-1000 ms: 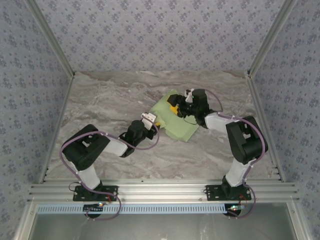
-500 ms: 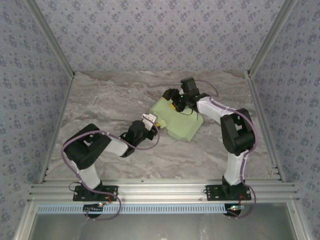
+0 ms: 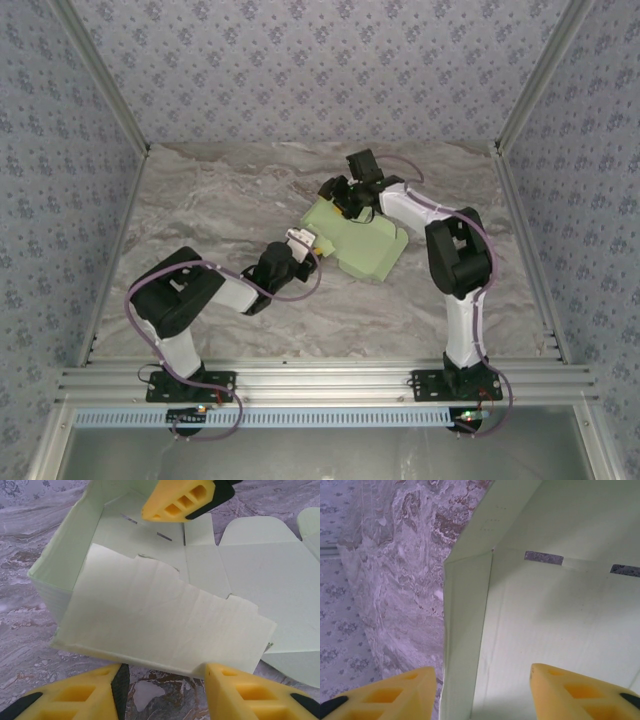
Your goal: Fold the paper box
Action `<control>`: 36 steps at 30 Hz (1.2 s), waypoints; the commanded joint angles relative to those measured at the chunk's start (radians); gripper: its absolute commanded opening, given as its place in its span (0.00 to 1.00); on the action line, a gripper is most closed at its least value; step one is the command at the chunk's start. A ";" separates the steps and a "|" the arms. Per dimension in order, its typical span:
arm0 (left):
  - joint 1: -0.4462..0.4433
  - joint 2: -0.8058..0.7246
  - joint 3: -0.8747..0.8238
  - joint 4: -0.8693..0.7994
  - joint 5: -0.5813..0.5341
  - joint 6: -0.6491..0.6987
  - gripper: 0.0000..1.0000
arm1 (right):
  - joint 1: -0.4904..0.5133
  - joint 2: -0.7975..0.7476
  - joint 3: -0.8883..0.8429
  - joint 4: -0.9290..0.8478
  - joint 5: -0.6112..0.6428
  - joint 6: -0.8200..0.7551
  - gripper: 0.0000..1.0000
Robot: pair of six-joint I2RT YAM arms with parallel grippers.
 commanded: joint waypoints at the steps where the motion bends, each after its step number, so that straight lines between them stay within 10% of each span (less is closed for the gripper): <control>1: -0.011 0.010 0.024 0.017 0.017 0.019 0.45 | 0.001 0.040 0.043 -0.039 0.014 0.005 0.48; 23: -0.022 0.038 0.039 0.009 0.007 0.024 0.45 | 0.018 0.070 0.165 -0.116 0.030 -0.002 0.55; 36: -0.031 0.044 0.052 -0.005 0.001 0.030 0.44 | 0.003 0.171 0.270 -0.170 0.017 -0.020 0.39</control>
